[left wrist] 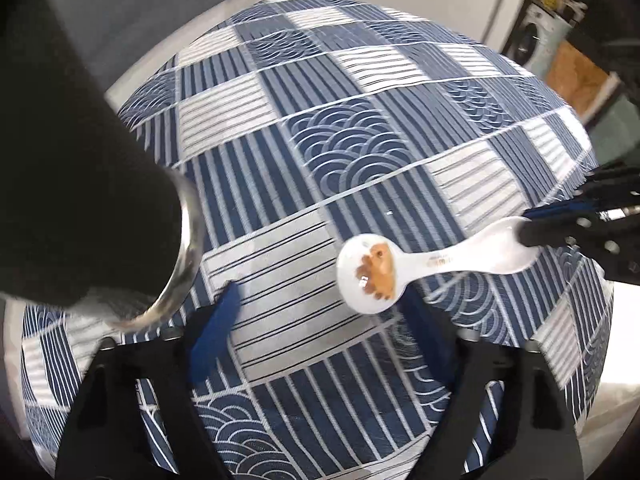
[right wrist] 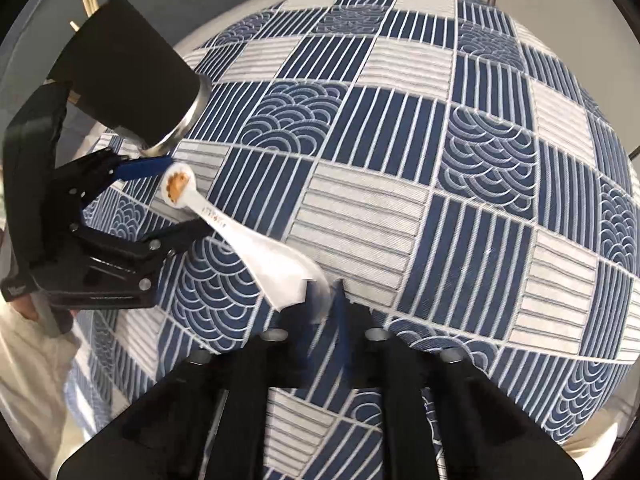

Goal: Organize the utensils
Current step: 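Move the left gripper down toward the last white spoon on the cloth, then close the left gripper on the bowl end of the white spoon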

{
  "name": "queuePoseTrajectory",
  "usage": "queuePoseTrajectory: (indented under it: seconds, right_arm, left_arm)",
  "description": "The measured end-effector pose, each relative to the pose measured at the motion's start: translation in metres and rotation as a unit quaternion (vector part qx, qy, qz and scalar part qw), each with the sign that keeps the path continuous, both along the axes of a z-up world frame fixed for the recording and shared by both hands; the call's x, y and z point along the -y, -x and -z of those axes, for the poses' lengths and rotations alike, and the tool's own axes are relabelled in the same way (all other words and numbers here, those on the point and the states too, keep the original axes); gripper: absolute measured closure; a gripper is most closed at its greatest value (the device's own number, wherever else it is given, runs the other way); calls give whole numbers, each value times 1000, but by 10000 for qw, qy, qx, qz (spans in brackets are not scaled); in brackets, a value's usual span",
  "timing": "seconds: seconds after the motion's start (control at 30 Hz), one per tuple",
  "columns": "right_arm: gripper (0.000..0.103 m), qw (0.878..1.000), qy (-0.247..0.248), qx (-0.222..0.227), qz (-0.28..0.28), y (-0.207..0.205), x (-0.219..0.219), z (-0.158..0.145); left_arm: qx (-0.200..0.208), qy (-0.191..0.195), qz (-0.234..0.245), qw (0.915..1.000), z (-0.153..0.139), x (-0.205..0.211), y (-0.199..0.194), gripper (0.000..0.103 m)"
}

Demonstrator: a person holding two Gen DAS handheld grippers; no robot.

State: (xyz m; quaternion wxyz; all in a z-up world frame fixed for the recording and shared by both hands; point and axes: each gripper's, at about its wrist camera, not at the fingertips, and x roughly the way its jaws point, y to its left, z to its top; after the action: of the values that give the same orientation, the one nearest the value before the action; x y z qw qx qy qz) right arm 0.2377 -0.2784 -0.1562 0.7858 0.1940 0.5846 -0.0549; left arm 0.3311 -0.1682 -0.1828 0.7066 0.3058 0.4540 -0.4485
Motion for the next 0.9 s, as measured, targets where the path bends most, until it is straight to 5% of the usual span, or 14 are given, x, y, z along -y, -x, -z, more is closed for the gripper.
queuePoseTrajectory:
  seconds: [0.23, 0.6, 0.73, 0.9]
  right_arm:
    - [97, 9997, 241, -22, -60, -12, 7, -7]
    - [98, 9938, 786, -8, -783, -19, -2, -19]
    - [98, 9907, 899, -16, -1017, -22, -4, -16]
    - [98, 9864, 1060, -33, -1255, -26, -6, -15]
  left_arm:
    - [-277, 11, 281, 9992, -6, 3, 5, 97]
    - [-594, 242, -53, 9979, -5, -13, -6, 98]
    - [-618, 228, -9, 9978, -5, -15, -7, 79]
    - [-720, 257, 18, 9971, -6, -13, -11, 74]
